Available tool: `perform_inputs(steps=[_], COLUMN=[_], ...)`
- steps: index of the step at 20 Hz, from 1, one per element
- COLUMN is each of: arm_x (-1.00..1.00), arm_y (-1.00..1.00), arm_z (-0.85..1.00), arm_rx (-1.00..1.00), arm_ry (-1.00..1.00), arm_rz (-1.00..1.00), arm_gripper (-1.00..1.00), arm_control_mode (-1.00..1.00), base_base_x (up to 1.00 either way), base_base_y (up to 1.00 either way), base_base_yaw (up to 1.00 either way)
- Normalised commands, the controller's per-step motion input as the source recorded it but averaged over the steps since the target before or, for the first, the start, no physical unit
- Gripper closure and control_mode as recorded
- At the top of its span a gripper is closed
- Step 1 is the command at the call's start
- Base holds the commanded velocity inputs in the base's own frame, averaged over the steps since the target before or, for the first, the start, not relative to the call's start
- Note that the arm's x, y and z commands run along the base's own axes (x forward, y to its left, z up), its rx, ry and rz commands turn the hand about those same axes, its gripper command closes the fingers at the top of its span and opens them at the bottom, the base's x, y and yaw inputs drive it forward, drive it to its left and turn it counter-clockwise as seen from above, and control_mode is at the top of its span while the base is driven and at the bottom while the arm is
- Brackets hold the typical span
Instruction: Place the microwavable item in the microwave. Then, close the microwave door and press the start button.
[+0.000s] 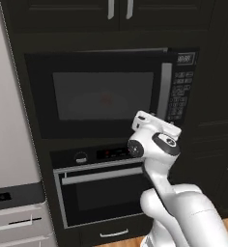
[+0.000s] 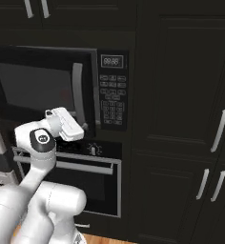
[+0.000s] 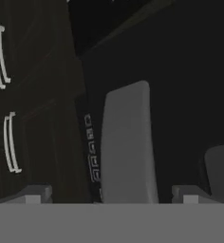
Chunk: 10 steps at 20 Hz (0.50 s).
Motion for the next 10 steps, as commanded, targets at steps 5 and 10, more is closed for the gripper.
perform_inputs(steps=[5, 10], arm_x=[0.36, 0.75], arm_y=[0.23, 0.14], arm_z=[0.31, 0.09], arm_rx=[0.0, 0.0], arm_ry=[0.2, 0.06], arm_rz=[-0.48, -0.25], arm_gripper=[-1.0, -1.0], arm_control_mode=[-1.0, -1.0], base_base_x=[0.0, 0.0], base_base_y=[0.0, 0.0], base_base_yaw=[0.0, 0.0])
